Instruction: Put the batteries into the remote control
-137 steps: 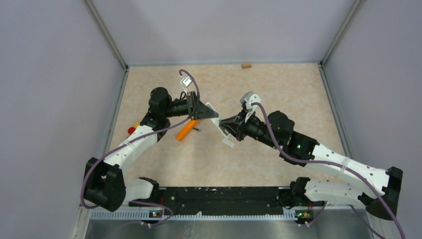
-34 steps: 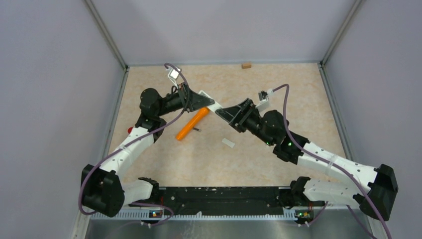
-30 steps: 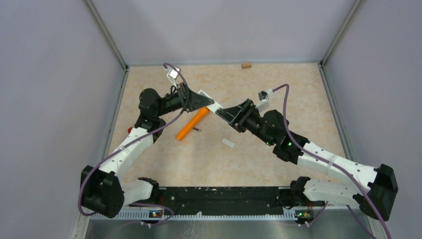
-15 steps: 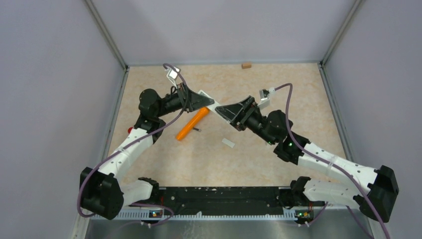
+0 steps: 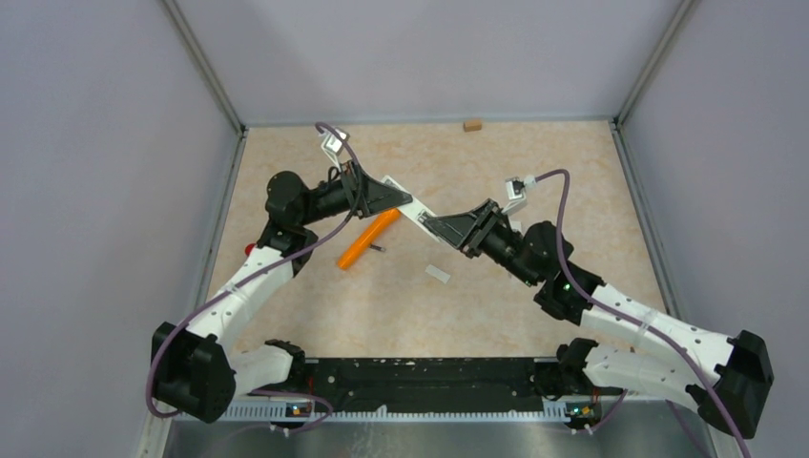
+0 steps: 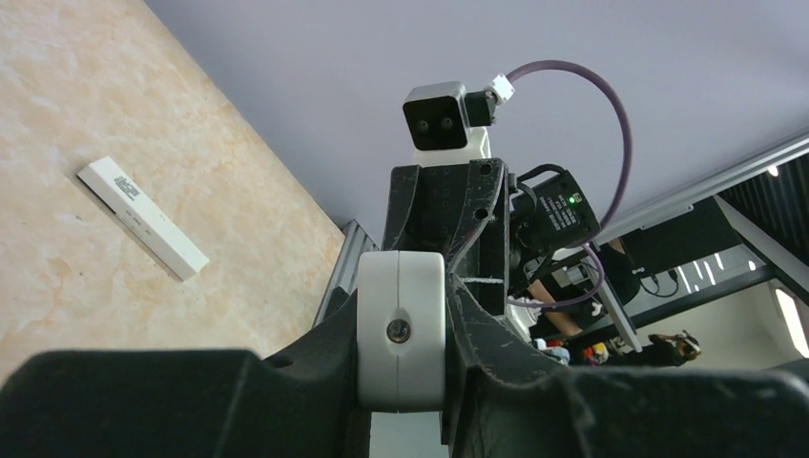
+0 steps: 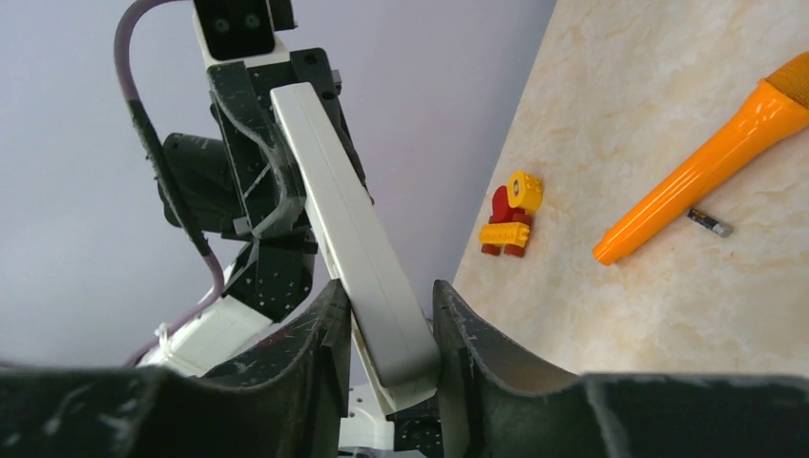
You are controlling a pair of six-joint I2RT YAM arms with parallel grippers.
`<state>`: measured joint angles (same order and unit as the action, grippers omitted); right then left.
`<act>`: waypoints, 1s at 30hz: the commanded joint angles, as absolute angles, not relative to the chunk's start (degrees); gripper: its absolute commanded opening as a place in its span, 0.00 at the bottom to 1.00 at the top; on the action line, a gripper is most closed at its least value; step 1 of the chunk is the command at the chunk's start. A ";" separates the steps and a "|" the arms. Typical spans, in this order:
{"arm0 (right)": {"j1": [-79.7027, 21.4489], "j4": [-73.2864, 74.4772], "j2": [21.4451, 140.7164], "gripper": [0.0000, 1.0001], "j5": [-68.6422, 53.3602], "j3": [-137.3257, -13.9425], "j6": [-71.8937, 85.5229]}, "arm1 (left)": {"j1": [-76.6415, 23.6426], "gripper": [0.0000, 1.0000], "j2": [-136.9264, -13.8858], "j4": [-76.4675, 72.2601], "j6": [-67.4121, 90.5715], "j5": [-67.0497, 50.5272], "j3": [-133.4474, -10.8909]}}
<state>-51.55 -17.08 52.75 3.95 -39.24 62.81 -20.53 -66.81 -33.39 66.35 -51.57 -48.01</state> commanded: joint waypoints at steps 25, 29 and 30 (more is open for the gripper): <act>-50.77 13.24 46.38 0.66 13.82 -50.61 52.10 | -15.99 0.00 -64.14 2.20 42.28 -34.47 -53.16; -50.81 18.47 49.47 0.63 17.33 -51.19 51.57 | -12.80 0.00 -61.17 6.03 40.96 -33.46 -52.41; -50.78 18.37 51.44 0.62 17.46 -51.03 50.91 | -12.22 0.00 -60.19 7.53 40.42 -32.31 -52.27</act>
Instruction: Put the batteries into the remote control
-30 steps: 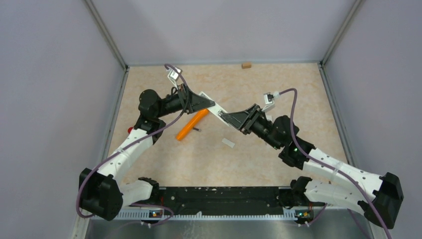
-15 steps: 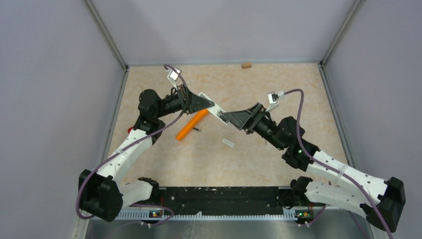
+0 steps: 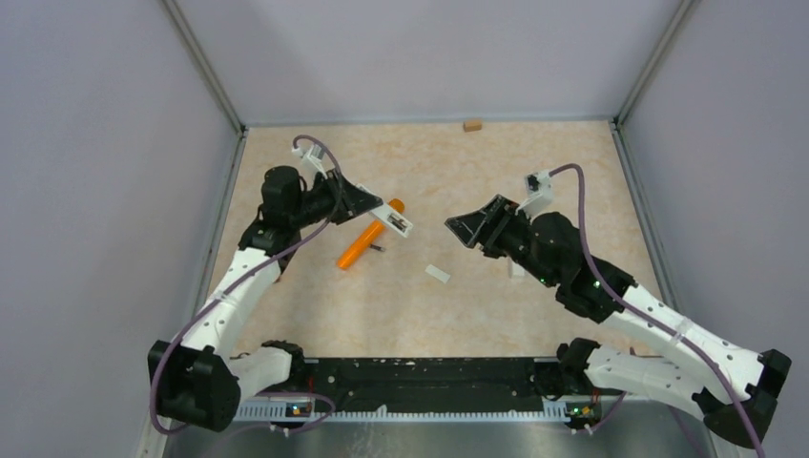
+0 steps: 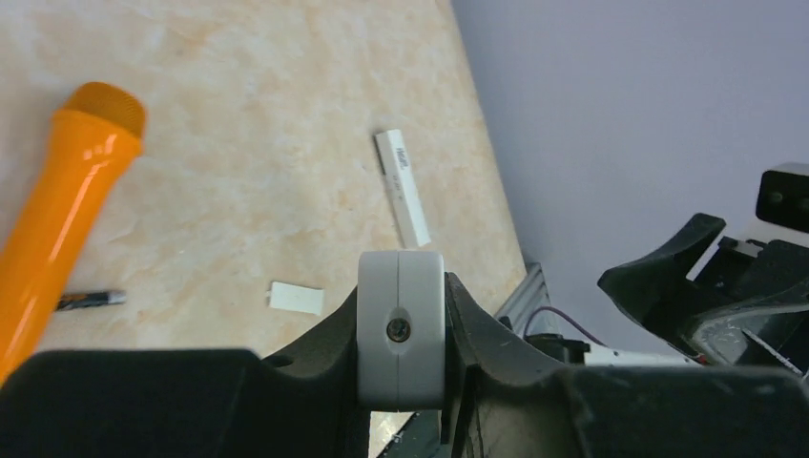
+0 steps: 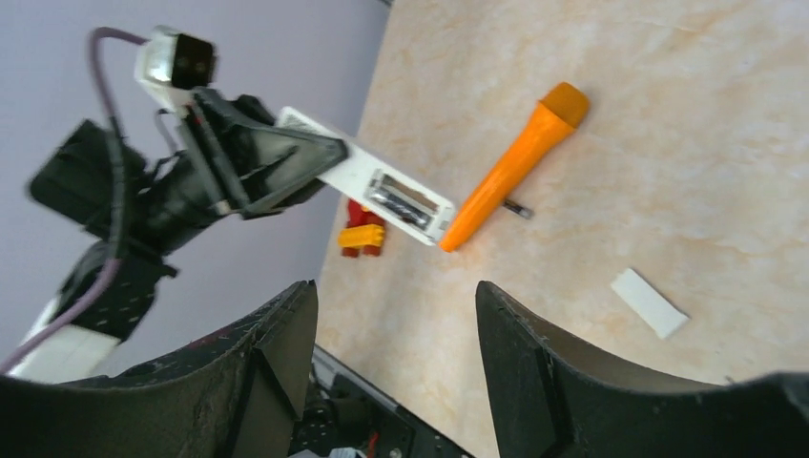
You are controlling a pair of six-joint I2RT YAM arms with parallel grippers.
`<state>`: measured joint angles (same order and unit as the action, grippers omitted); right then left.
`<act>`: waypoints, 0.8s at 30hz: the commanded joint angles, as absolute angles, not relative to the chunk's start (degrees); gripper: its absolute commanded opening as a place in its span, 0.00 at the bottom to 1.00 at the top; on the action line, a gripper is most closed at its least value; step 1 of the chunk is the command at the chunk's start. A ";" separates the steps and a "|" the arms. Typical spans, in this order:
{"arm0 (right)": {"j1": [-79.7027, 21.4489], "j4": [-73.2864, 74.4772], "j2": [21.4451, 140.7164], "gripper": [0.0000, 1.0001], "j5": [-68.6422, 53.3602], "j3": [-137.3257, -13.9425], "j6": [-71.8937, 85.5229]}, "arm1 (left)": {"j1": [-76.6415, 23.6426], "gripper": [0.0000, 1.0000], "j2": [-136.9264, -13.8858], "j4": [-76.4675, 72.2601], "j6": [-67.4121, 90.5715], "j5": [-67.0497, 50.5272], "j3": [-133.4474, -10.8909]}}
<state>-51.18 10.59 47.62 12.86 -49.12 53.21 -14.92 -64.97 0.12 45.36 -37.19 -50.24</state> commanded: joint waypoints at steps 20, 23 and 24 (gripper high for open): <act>-50.63 -0.28 94.69 0.60 2.90 -66.25 24.08 | -10.81 0.00 -45.50 20.79 32.93 -6.71 -55.50; -50.63 4.76 101.18 0.57 1.04 -72.03 21.44 | -10.73 0.00 -46.39 22.77 31.10 -7.57 -57.43; -50.66 5.56 103.09 0.55 0.67 -73.56 20.37 | -10.72 0.00 -46.69 23.40 30.34 -7.75 -57.96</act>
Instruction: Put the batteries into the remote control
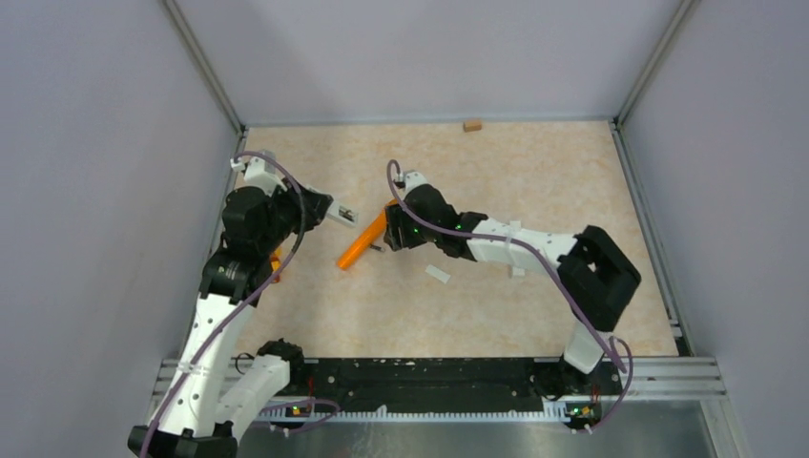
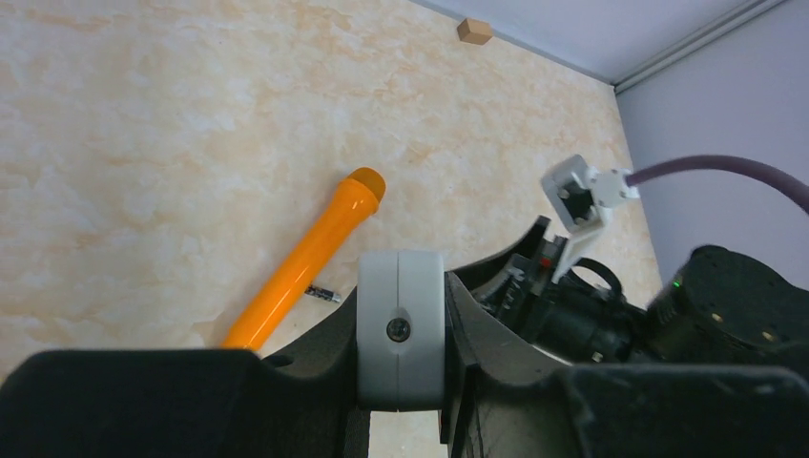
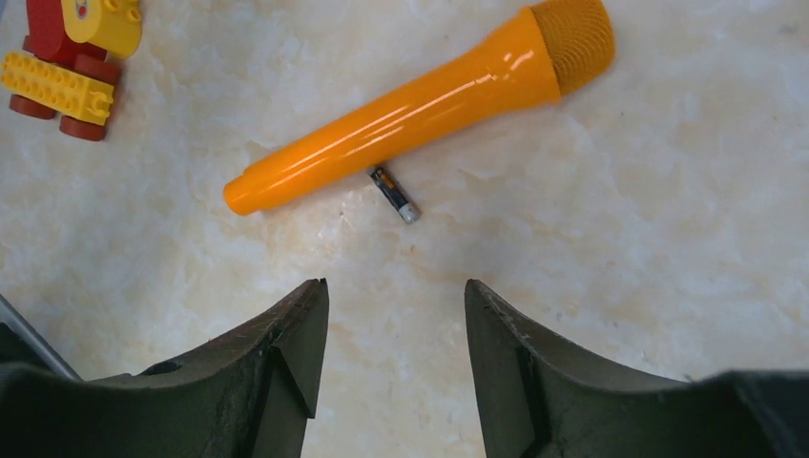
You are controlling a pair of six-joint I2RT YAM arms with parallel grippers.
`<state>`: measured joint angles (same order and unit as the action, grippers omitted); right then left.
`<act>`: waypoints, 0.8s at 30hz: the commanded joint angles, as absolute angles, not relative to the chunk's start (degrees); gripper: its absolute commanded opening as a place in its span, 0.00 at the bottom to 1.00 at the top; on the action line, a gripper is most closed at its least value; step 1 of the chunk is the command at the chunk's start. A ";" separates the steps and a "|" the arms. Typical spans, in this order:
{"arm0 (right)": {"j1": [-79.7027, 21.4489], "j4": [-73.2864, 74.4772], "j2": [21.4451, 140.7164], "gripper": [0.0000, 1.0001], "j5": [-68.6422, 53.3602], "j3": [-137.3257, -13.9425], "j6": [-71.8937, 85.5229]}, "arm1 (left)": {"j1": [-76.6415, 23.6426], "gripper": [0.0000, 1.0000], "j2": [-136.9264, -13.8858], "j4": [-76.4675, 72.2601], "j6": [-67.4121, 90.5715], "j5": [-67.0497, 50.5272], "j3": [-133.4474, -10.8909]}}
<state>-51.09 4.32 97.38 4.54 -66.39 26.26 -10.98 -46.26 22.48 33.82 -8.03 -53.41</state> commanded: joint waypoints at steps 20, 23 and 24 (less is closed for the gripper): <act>-53.06 27.65 126.47 0.49 1.14 -100.07 14.68 | -10.04 0.00 -51.22 26.23 26.85 -4.46 -59.41; -53.96 28.59 127.63 0.46 1.91 -101.50 13.96 | -9.93 0.00 -50.67 28.57 27.50 0.47 -60.27; -54.19 29.04 128.05 0.45 2.15 -102.06 13.84 | -9.87 0.00 -50.35 29.04 27.71 2.98 -60.29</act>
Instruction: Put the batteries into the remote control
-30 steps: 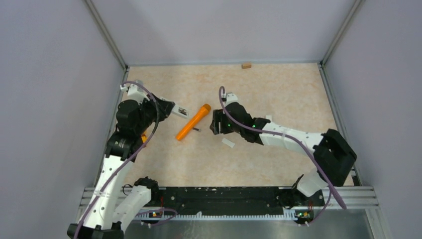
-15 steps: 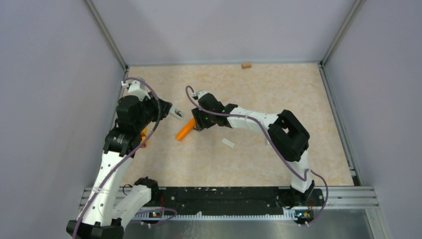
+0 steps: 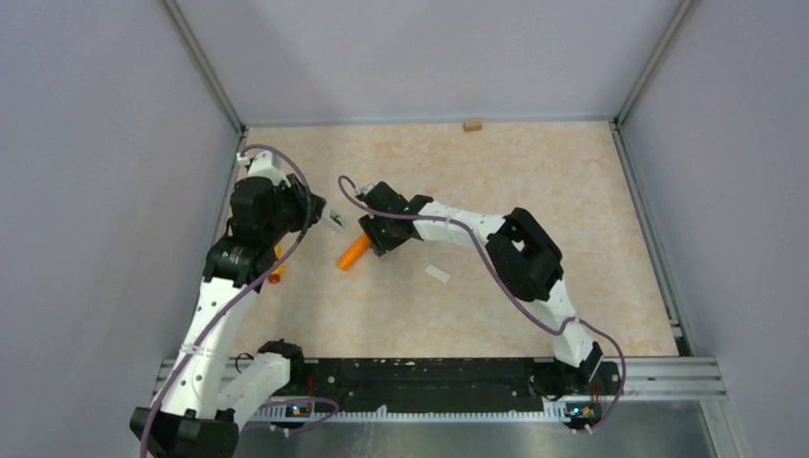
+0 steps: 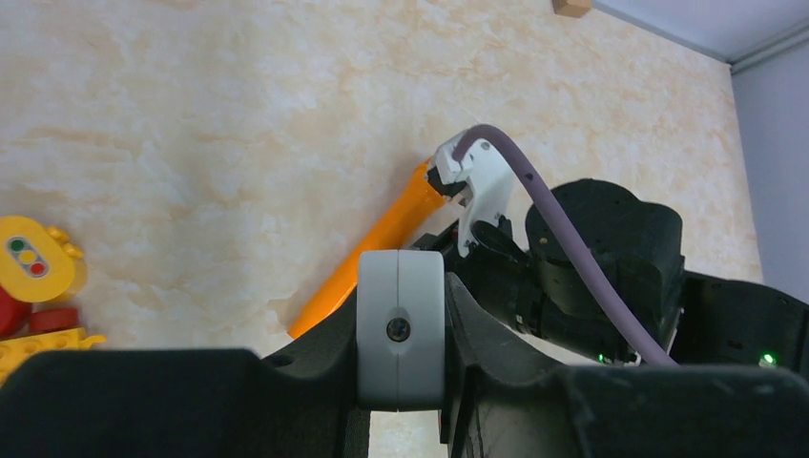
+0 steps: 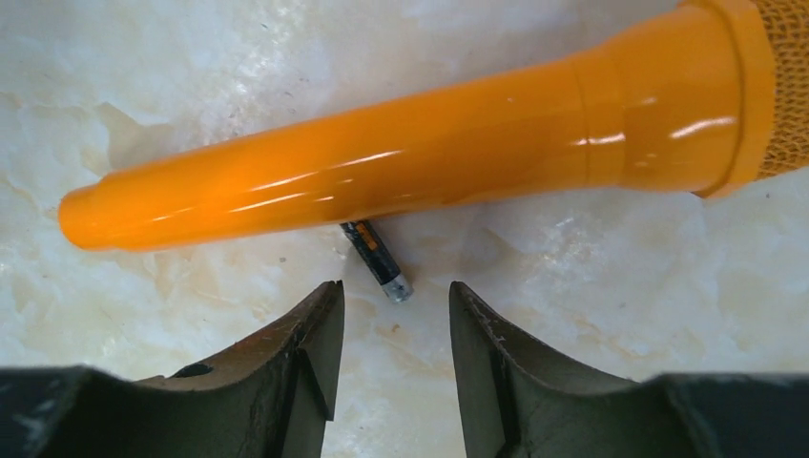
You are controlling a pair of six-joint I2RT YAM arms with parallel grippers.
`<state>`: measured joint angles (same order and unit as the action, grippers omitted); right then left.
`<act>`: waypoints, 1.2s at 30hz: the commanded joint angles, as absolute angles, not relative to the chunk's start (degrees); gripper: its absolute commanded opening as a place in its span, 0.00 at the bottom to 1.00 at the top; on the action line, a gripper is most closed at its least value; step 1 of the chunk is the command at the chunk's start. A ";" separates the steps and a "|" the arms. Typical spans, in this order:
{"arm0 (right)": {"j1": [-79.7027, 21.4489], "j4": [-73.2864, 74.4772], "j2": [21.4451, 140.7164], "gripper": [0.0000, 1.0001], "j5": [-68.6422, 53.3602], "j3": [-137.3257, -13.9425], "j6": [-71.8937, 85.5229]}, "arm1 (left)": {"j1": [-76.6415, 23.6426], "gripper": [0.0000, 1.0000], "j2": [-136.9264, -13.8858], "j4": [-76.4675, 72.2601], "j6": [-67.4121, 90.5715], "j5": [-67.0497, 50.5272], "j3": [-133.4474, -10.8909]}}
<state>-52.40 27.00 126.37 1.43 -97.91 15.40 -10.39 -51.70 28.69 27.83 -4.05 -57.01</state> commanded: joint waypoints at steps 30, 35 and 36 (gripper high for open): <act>-57.01 26.63 107.95 0.00 8.04 -86.16 14.56 | -9.23 0.00 -49.88 26.01 29.00 -7.56 -57.55; -57.08 5.10 87.96 0.00 3.46 -66.56 9.75 | -9.18 0.00 -51.39 23.10 30.25 -16.30 -55.23; -57.10 2.85 85.27 0.00 2.52 -64.36 8.50 | -9.16 0.00 -51.68 22.59 30.57 -17.35 -54.86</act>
<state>-56.69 21.21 98.10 6.48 -71.37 12.49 -9.47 -50.81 27.99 28.97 -9.15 -56.34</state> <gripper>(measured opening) 0.036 0.287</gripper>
